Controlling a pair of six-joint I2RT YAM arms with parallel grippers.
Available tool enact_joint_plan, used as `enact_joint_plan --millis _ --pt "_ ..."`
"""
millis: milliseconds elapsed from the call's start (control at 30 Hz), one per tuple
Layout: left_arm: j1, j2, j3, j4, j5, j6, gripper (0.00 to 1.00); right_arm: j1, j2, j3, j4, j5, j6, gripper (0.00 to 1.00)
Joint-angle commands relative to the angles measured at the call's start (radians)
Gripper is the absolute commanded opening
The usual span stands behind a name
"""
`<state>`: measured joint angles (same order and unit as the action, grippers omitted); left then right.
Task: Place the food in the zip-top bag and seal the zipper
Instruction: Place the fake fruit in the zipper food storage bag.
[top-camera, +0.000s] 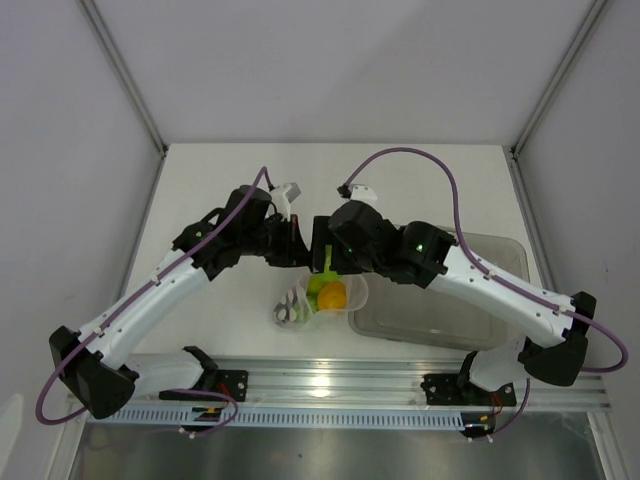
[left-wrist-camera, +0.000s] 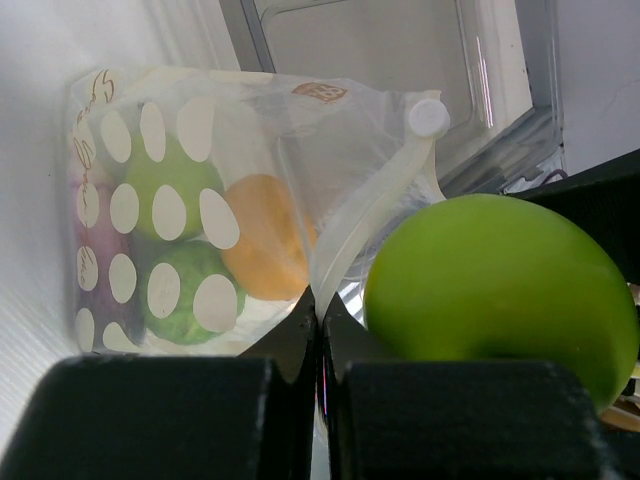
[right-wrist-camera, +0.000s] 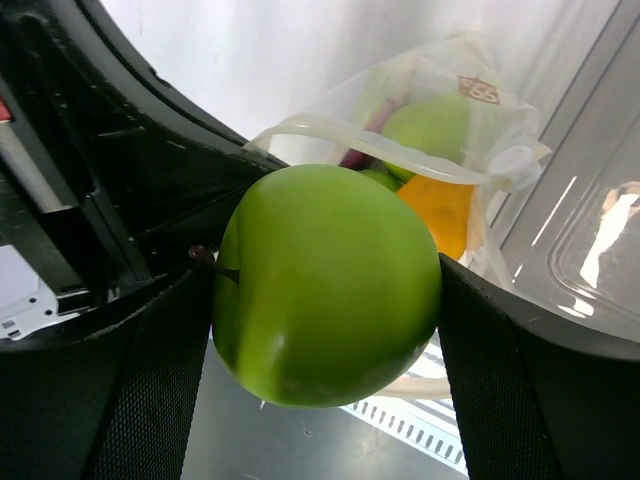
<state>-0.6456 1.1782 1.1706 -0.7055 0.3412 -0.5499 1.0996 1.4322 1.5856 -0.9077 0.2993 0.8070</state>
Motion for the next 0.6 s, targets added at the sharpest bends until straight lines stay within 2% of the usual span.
enact_joint_plan --millis 0,33,67,133,167,200,267,567 --pt "-0.005 0.003 0.012 0.031 -0.007 -0.012 0.01 0.008 -0.032 0.007 -0.02 0.055 -0.012 0.24" --pt "-0.003 0.004 0.015 0.029 -0.007 -0.012 0.01 0.008 -0.036 0.002 -0.014 0.051 -0.022 0.33" --pt "-0.003 0.005 0.017 0.029 -0.008 -0.013 0.01 0.008 -0.035 0.002 -0.017 0.046 -0.023 0.49" --pt "-0.003 0.006 0.017 0.029 -0.004 -0.013 0.01 0.008 -0.038 -0.001 -0.025 0.063 -0.017 0.67" --pt "-0.003 0.005 0.017 0.029 -0.005 -0.013 0.01 0.006 -0.044 -0.004 -0.029 0.067 -0.017 0.89" --pt "-0.003 0.003 0.017 0.029 -0.004 -0.015 0.01 0.008 -0.047 -0.004 -0.034 0.081 -0.017 0.96" --pt "-0.005 -0.003 0.014 0.029 -0.002 -0.015 0.01 0.003 -0.059 -0.004 -0.048 0.096 -0.014 0.99" --pt "-0.005 -0.012 0.014 0.031 0.007 -0.015 0.01 -0.012 -0.107 0.01 -0.085 0.179 0.026 0.99"
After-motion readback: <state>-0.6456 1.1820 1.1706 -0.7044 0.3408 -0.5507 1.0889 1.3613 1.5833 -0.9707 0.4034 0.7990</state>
